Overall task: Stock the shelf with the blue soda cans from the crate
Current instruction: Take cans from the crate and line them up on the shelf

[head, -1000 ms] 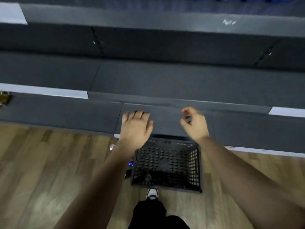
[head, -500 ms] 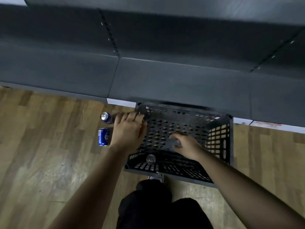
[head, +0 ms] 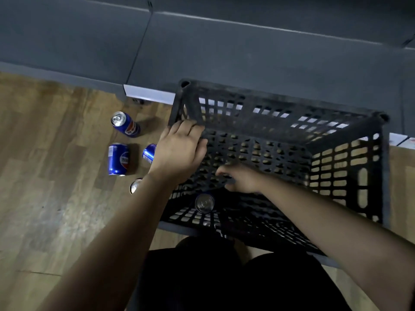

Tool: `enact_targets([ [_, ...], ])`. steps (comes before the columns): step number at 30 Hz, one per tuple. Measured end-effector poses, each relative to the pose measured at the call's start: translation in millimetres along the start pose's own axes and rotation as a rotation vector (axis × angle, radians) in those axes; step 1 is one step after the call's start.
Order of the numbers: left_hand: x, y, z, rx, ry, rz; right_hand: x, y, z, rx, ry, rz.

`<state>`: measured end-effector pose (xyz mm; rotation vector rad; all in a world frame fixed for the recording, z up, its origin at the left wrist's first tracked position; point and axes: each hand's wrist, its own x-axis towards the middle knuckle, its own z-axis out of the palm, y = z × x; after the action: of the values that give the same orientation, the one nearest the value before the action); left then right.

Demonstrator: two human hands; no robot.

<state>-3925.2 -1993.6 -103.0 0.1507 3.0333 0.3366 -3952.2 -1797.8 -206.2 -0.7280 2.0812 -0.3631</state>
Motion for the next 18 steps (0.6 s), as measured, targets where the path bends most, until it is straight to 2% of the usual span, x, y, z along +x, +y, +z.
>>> enact_targets([
  [9,-8.2,-4.5,39.9,0.007,0.002,0.021,33.1,4.5,43.6,0.038,-0.052,-0.060],
  [18,-10.2,-2.1,45.0,0.025,0.004,0.012,33.6,1.2,49.7,0.086,-0.033,-0.101],
])
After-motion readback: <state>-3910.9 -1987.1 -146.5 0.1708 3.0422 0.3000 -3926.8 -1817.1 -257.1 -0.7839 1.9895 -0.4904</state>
